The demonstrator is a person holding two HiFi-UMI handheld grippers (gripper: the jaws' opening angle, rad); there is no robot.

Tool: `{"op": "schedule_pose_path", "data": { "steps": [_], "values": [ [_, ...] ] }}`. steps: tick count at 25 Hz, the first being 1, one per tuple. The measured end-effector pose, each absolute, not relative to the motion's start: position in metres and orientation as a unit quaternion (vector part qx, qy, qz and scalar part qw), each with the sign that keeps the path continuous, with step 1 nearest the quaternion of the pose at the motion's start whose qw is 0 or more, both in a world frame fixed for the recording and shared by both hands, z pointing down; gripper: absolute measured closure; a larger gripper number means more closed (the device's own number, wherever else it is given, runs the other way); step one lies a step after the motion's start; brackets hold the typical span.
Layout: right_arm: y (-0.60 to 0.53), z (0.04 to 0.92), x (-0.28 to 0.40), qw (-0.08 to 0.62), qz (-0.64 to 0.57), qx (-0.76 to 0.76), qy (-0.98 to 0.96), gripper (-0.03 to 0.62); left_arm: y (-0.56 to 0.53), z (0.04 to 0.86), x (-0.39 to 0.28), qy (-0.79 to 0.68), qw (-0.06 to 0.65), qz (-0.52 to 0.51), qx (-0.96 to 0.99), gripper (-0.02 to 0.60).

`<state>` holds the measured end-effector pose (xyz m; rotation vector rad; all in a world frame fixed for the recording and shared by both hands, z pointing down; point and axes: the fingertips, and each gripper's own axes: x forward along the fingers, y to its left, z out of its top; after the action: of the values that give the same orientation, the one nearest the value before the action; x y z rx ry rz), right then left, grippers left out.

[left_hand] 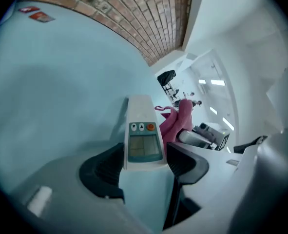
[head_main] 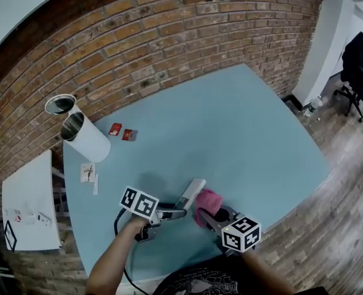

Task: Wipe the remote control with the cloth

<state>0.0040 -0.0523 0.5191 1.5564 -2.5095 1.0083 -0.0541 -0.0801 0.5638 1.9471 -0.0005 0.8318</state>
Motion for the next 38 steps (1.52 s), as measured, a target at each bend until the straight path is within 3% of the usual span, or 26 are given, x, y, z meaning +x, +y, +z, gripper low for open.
{"op": "schedule_pose_path", "data": {
  "steps": [10, 15, 23, 30, 33, 38],
  "values": [
    [-0.067, 0.518, 0.024, 0.016, 0.337, 0.434, -0.835, 0.53, -0.086, 0.59, -0.073, 0.008, 0.23, 0.579, 0.782, 0.308],
    [-0.072, 0.521, 0.03, 0.04, 0.337, 0.387, -0.857, 0.53, -0.102, 0.598, -0.075, -0.002, 0.136, 0.638, 0.758, 0.301],
    [-0.079, 0.517, 0.028, 0.056, 0.329, 0.328, -0.884, 0.53, -0.103, 0.588, -0.096, -0.125, 0.146, 0.601, 0.776, 0.296],
    [-0.068, 0.5, 0.008, 0.067, 0.299, 0.316, -0.898, 0.53, -0.077, 0.528, -0.1, -0.32, 0.237, 0.379, 0.835, 0.322],
    [-0.057, 0.491, -0.006, 0.071, 0.281, 0.32, -0.902, 0.53, -0.06, 0.508, -0.105, -0.385, 0.22, 0.31, 0.841, 0.581],
    [-0.025, 0.472, -0.026, 0.072, 0.257, 0.336, -0.903, 0.53, -0.02, 0.486, -0.098, -0.411, 0.219, 0.224, 0.856, 0.581]
  ]
}}
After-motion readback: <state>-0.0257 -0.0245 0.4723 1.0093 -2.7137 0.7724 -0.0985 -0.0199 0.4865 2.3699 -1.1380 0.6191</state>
